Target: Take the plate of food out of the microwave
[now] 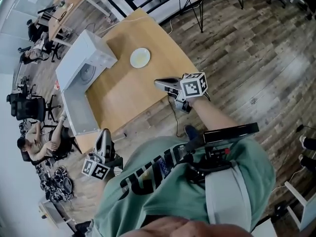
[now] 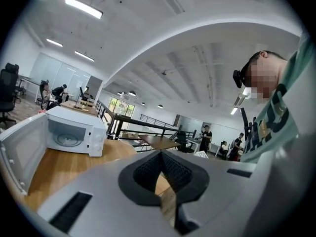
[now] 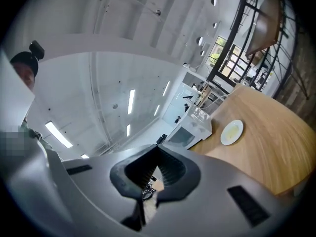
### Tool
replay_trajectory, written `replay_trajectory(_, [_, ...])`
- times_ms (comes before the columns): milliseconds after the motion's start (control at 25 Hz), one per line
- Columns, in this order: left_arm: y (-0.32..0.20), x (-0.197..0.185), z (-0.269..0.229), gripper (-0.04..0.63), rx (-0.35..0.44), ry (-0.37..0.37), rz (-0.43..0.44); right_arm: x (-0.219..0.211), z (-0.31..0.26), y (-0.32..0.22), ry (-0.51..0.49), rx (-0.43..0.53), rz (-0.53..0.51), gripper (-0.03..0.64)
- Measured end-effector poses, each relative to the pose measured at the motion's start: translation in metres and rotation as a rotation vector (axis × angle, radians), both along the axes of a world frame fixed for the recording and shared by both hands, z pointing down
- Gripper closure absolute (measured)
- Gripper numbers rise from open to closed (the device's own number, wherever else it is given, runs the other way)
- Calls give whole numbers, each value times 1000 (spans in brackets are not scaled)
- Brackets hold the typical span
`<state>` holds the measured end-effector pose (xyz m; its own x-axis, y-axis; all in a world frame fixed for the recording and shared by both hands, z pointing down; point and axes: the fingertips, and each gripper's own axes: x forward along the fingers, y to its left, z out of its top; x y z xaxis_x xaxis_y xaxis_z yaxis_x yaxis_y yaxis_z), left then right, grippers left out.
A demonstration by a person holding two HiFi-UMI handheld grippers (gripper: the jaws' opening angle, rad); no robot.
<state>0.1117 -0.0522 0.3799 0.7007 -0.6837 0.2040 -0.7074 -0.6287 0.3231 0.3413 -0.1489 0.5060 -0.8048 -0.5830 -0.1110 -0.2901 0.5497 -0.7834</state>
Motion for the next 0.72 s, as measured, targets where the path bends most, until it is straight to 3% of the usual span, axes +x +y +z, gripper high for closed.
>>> replay_trajectory(120, [9, -27, -1, 598, 6, 26, 10, -33, -16, 8, 50, 8, -10, 611])
replay_trajectory(360, [25, -129, 11, 598, 61, 110, 30, -121, -50, 34, 182, 89, 12, 611])
replay_trajectory(560, [42, -214, 19, 598, 80, 107, 80, -195, -65, 64, 206, 77, 115, 611])
replay_trajectory(720, [44, -272, 15, 598, 79, 115, 64, -243, -68, 82, 264, 64, 119, 611])
